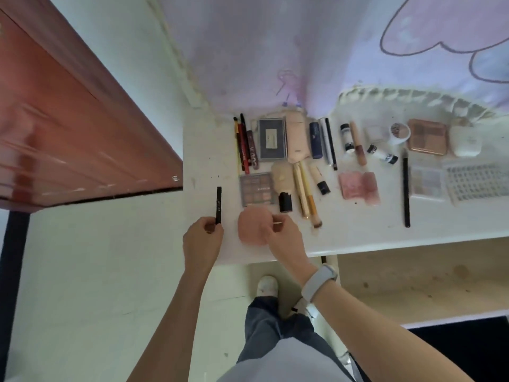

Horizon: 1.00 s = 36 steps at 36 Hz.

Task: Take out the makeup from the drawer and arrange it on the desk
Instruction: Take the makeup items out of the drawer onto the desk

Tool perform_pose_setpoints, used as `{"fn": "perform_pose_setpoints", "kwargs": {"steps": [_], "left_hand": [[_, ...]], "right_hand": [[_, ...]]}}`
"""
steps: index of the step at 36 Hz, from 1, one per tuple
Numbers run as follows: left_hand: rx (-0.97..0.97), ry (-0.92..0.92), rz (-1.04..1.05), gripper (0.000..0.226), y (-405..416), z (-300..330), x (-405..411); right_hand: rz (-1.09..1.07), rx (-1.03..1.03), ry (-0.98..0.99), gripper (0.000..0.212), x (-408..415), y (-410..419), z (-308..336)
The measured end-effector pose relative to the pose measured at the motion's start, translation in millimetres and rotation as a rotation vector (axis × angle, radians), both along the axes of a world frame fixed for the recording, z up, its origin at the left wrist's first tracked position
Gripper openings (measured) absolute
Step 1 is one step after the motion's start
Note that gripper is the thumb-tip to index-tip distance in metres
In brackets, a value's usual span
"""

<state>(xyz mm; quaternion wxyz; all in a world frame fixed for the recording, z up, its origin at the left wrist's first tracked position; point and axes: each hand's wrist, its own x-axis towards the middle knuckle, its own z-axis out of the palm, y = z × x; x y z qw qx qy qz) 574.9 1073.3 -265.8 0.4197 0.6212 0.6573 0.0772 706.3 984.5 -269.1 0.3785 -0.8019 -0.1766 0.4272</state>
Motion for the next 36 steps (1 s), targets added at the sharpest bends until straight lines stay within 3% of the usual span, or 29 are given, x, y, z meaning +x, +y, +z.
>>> {"fn": "perform_pose_setpoints", "kwargs": {"steps": [8, 15, 24, 32, 36], "left_hand": [[0.037, -0.011, -0.066, 0.031, -12, -6, -4], [0.112, -0.045, -0.153, 0.027, -14, -7, 10], [0.110, -0.019, -0.241, 0.034, -19, -3, 13], [0.297, 0.047, -0.306, 0.031, -54, 20, 31], [0.383, -0.089, -0.426, 0.025, -90, 30, 56]], "right_hand": [[-0.054, -0.051, -0.218, 0.031, -4, 1, -5], [-0.038, -0.028, -0.229, 0.023, -6, -4, -9], [0.060, 0.017, -0.212, 0.032, -1, -20, -2], [0.009, 0.057, -0.243, 0.028, 21, -82, 4], [-0.054, 0.002, -0.262, 0.027, 40, -129, -1]]}}
